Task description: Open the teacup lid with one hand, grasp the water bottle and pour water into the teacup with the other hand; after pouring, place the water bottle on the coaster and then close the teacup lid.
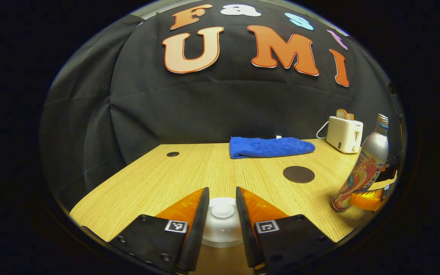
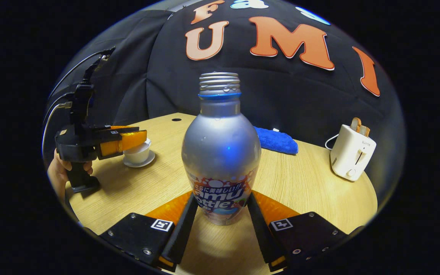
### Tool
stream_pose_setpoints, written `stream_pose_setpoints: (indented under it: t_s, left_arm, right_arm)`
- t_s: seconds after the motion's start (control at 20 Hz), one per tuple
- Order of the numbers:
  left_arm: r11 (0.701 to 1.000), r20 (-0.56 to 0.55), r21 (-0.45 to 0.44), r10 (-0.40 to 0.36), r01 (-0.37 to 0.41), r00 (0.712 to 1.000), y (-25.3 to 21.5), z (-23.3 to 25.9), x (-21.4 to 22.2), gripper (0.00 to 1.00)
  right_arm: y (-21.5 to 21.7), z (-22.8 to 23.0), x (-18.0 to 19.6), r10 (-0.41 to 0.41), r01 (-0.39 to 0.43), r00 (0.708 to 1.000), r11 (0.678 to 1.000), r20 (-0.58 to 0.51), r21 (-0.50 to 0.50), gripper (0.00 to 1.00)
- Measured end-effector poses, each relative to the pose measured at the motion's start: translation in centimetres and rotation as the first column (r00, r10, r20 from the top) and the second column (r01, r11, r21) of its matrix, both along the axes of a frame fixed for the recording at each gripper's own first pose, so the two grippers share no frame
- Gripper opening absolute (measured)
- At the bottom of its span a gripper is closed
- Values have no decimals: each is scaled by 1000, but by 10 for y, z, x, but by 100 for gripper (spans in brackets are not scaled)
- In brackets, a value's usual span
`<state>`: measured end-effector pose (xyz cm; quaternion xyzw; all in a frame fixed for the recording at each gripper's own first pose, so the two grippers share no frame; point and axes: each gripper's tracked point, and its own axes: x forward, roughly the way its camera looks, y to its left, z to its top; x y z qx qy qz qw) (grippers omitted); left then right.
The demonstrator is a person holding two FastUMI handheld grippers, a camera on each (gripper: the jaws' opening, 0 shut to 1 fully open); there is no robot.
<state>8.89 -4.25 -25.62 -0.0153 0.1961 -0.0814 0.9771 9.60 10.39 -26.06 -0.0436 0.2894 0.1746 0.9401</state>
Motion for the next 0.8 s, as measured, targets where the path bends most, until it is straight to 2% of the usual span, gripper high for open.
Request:
stream_pose_setpoints:
  t_s: [0.05, 0.1, 0.15, 0.2, 0.25, 0.35, 0.4, 0.5, 0.6, 0.65, 0.7, 0.8]
  left_arm:
    - [1000, 7, -4, 2, -2, 1000, 0, 5, -1, 56]
    - [1000, 17, -3, 10, -10, 1000, 1, 8, -3, 70]
    - [1000, 26, -4, 15, -15, 1000, 2, 12, -5, 64]
    - [1000, 38, -5, 19, -19, 999, 3, 17, -6, 73]
    - [1000, 49, -7, 22, -21, 999, 3, 22, -6, 71]
    - [1000, 63, -13, 25, -25, 998, 1, 29, -11, 76]
    - [999, 67, -21, 25, -24, 997, 0, 33, -13, 83]
    - [999, 71, -38, 28, -25, 997, -5, 40, -17, 87]
    - [998, 74, -52, 23, -19, 997, -11, 47, -22, 96]
    - [998, 77, -53, 20, -16, 997, -14, 51, -25, 92]
    - [999, 83, -49, 21, -17, 996, -14, 54, -27, 98]
    - [999, 102, -44, 32, -27, 994, -12, 66, -32, 98]
  right_arm:
    - [2, -1, -2, -2, 2, 1000, 1000, -11, 13, 78]
    - [3, -3, -3, -6, 6, 1000, 1000, -22, 26, 78]
    - [4, -3, -4, -8, 9, 999, 999, -32, 38, 78]
    - [5, -4, -4, -10, 12, 999, 999, -42, 46, 78]
    - [6, -4, -5, -14, 16, 999, 998, -43, 56, 78]
    - [8, -5, -5, -14, 17, 998, 998, -55, 68, 78]
    - [9, -6, -6, -13, 18, 998, 997, -60, 76, 78]
    - [10, -8, -6, -23, 30, 997, 995, -75, 93, 80]
    - [12, -10, -8, -27, 37, 995, 994, -95, 106, 81]
    - [12, -9, -9, -31, 42, 995, 993, -98, 109, 81]
    - [12, -6, -11, -29, 40, 995, 993, -96, 115, 82]
    - [9, 1, -15, -30, 40, 996, 992, -79, 124, 84]
